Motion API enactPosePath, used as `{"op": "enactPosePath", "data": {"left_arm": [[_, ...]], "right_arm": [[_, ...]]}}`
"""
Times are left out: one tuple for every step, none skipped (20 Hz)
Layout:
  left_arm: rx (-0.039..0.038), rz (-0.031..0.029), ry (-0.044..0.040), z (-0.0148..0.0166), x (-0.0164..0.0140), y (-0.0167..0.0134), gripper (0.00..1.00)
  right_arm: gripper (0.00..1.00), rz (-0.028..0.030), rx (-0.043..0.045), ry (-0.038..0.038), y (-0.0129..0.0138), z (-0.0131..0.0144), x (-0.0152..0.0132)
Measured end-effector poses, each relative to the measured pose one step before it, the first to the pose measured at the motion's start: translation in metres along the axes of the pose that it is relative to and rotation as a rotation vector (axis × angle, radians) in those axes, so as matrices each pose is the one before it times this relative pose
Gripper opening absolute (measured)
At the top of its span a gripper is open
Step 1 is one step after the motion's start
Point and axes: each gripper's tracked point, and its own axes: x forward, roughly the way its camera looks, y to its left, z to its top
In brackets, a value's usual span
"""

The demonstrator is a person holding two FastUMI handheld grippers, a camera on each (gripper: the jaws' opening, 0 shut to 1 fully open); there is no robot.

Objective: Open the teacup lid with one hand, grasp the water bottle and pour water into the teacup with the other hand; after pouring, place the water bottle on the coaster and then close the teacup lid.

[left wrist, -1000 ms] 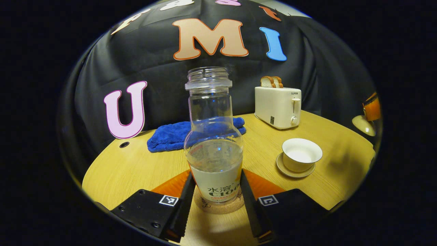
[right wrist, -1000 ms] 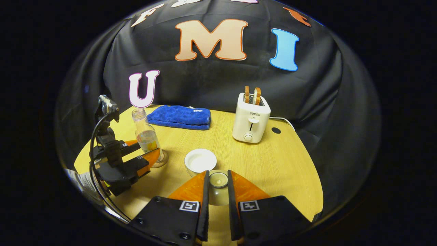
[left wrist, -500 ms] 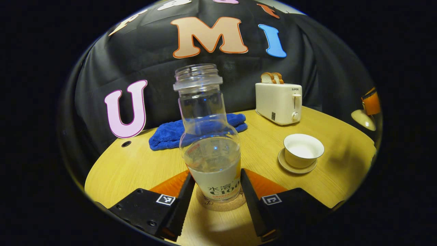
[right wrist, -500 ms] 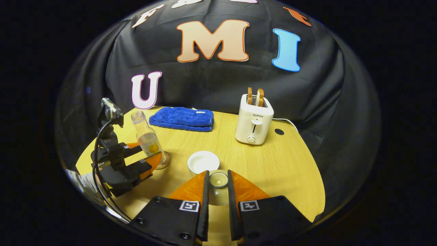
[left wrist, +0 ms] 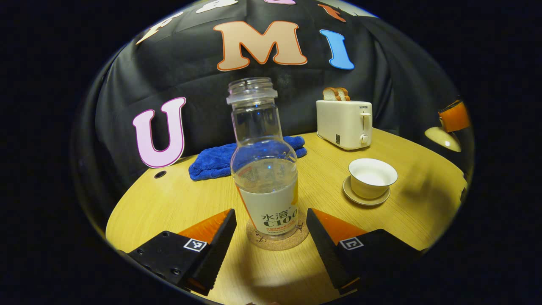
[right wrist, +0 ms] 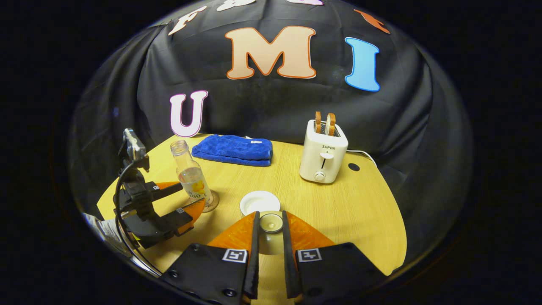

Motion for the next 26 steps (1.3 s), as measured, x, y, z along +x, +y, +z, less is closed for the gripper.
{"op": "enactPosePath", "data": {"left_arm": [[0.00243, 0.00503, -0.00790, 0.00393, -0.00503, 0.00172, 0.97], [0.00131, 0.00225, -0.00698, 0.00352, -0.00584, 0.00073, 0.97], [0.00145, 0.00078, -0.01155, 0.00544, -0.00446, 0.00048, 0.97], [0.00151, 0.00118, -0.00849, 0.00401, -0.00543, 0.00113, 0.97], [0.00078, 0.00203, -0.00352, 0.00390, -0.00478, 0.00147, 0.97], [-0.00070, 0.00632, -0.00881, 0.00465, -0.00505, 0.00251, 0.96], [-0.00113, 0.00668, -0.00826, 0.00519, -0.00467, 0.00275, 0.96], [-0.00052, 0.00606, -0.00241, 0.00259, -0.00466, 0.00198, 0.96], [0.00027, 0.00843, -0.00516, 0.00455, -0.00444, 0.00280, 0.96], [0.00063, 0.00714, -0.00969, 0.00417, -0.00433, 0.00247, 0.96], [0.00238, 0.00679, -0.00435, 0.00445, -0.00431, 0.00265, 0.96], [0.00264, 0.00873, 0.00092, 0.00184, -0.00474, 0.00343, 0.96], [-0.00225, 0.00795, -0.00642, 0.00445, -0.00365, 0.00302, 0.96], [-0.00510, 0.00670, -0.00998, 0.00494, -0.00322, 0.00134, 0.96], [-0.00332, 0.00582, -0.00551, 0.00448, -0.00409, 0.00170, 0.96], [-0.00207, 0.00643, -0.00334, 0.00309, -0.00414, 0.00272, 0.96], [0.00005, 0.00769, -0.00775, 0.00498, -0.00353, 0.00313, 0.96], [0.00288, 0.00851, -0.01127, 0.00566, -0.00278, 0.00164, 0.96], [0.00061, 0.00662, -0.00722, 0.00426, -0.00278, 0.00318, 0.96], [-0.00155, 0.00337, -0.00007, 0.00164, -0.00332, 0.00128, 0.96], [-0.00375, 0.00639, -0.00029, 0.00018, -0.00274, 0.00161, 0.96], [-0.00554, 0.00841, -0.00064, 0.00158, -0.00255, 0.00261, 0.96], [-0.00619, 0.00569, -0.00179, 0.00058, -0.00251, 0.00194, 0.96], [-0.00282, 0.00837, 0.00136, 0.00012, -0.00183, 0.00182, 0.96], [-0.00108, 0.00507, 0.00110, 0.00042, -0.00259, 0.00155, 0.96], [0.00116, 0.00605, -0.00145, 0.00141, -0.00225, 0.00212, 0.96]], "right_arm": [[0.29, 0.00690, 0.00535, -0.00515, 0.00155, 0.00242, 0.00209], [0.29, 0.00776, 0.00567, -0.00469, 0.00220, 0.00214, 0.00352], [0.29, 0.00859, 0.00545, -0.00190, 0.00187, 0.00194, 0.00436], [0.29, 0.01420, 0.00749, 0.00118, 0.00305, 0.00001, 0.00388], [0.27, 0.00923, 0.00833, 0.00020, 0.00169, 0.00069, 0.00440], [0.29, 0.00773, 0.00562, -0.00241, 0.00140, 0.00156, 0.00466], [0.29, 0.00713, 0.00485, -0.00409, 0.00126, 0.00221, 0.00358], [0.29, 0.00471, 0.00455, -0.00453, -0.00003, 0.00163, 0.00444], [0.29, 0.00370, 0.00449, -0.00215, -0.00004, 0.00120, 0.00486], [0.29, 0.00336, 0.00343, 0.00089, -0.00033, -0.00044, 0.00376], [0.29, 0.00282, 0.00397, 0.00005, -0.00077, 0.00068, 0.00530], [0.29, 0.00437, 0.00379, 0.00150, -0.00066, 0.00005, 0.00290], [0.29, 0.00392, 0.00316, -0.00130, -0.00051, 0.00073, 0.00336], [0.29, 0.00221, 0.00119, -0.00259, -0.00075, 0.00047, 0.00475], [0.29, 0.00102, 0.00053, -0.00178, -0.00168, -0.00016, 0.00580], [0.27, 0.00326, 0.00295, -0.00358, -0.00016, -0.00052, 0.00551], [0.27, 0.00547, 0.00434, -0.00337, -0.00009, -0.00021, 0.00617], [0.29, 0.00721, 0.00316, 0.00042, 0.00046, -0.00210, 0.00487], [0.29, 0.00557, 0.00218, 0.00082, 0.00112, -0.00185, 0.00434], [0.29, 0.00409, 0.00297, 0.00049, 0.00016, -0.00147, 0.00443], [0.29, 0.00333, 0.00277, -0.00130, 0.00034, -0.00144, 0.00547], [0.27, 0.00319, 0.00130, 0.00014, 0.00019, -0.00202, 0.00390], [0.27, 0.00114, -0.00091, 0.00060, 0.00009, -0.00141, 0.00444], [0.27, 0.00149, -0.00117, 0.00304, 0.00053, -0.00239, 0.00313], [0.27, -0.00084, -0.00255, 0.00347, 0.00015, -0.00286, 0.00399], [0.27, -0.00088, -0.00260, 0.00515, -0.00038, -0.00382, 0.00275]]}}
